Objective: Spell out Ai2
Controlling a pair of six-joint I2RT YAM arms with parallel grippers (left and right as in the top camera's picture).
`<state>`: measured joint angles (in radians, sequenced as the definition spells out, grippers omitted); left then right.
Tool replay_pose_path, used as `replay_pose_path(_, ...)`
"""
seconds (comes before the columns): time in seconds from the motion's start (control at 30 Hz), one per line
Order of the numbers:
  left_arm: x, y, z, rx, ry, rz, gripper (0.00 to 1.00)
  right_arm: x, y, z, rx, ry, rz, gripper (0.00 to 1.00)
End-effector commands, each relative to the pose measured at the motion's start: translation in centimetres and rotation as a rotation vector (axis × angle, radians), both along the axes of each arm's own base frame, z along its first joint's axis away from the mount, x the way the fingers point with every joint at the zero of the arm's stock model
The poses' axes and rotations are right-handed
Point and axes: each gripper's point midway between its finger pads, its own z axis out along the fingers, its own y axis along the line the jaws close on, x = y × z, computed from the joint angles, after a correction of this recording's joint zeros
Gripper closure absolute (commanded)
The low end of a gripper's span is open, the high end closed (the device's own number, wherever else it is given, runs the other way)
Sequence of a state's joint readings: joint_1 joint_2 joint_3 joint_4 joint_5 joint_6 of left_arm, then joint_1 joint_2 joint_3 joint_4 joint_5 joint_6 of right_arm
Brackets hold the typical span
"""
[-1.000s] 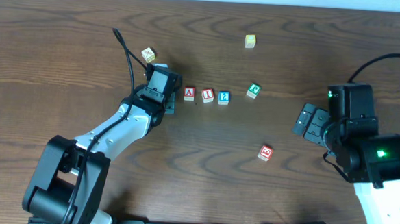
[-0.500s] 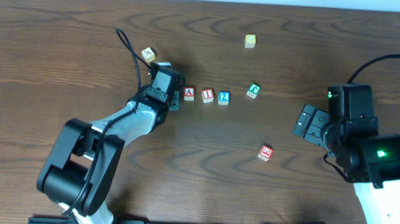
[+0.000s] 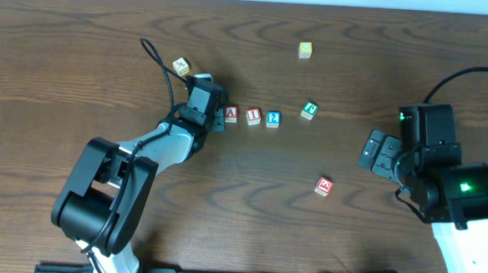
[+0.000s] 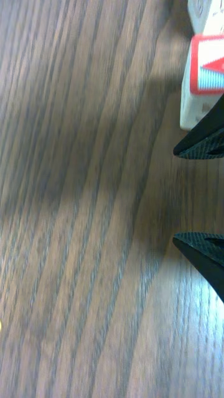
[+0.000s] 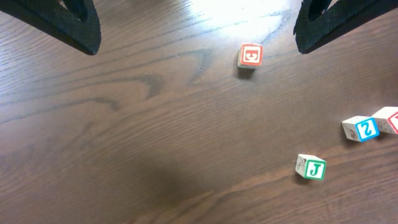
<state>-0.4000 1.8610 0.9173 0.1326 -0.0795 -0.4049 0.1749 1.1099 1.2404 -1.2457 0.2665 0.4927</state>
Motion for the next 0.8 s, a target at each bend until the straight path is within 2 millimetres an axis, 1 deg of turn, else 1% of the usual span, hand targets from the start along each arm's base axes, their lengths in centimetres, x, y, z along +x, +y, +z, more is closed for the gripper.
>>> replay_pose_path(0.0,0.13,-1.19,-0.14,-0.066,0.018,-0.016,0.60,-0.10,-0.54,0.17,-0.023,-0.003,-0.009,0.01)
replay_pose_path(0.2,0.05,-1.38,-0.16,-0.075,0.022,-0.022,0.60,-0.10,-0.55,0.17,-0.023,-0.003,-0.009,0.01)
replay_pose_path(0.43,-0.18,-1.96,-0.18,-0.109,0.035,-0.034,0.57,-0.10,-0.55,0.17,-0.023,-0.003,-0.009,0.01)
replay_pose_path(0.63,0.15,-2.01,0.07,-0.112,0.019,-0.032,0.50,-0.10,-0.55,0.17,-0.023,-0.003,-0.009,0.01)
replay_pose_path(0.77,0.40,-2.03,0.29,-0.113,0.005,-0.030,0.49,-0.10,-0.55,0.17,-0.023,-0.003,-0.009,0.01)
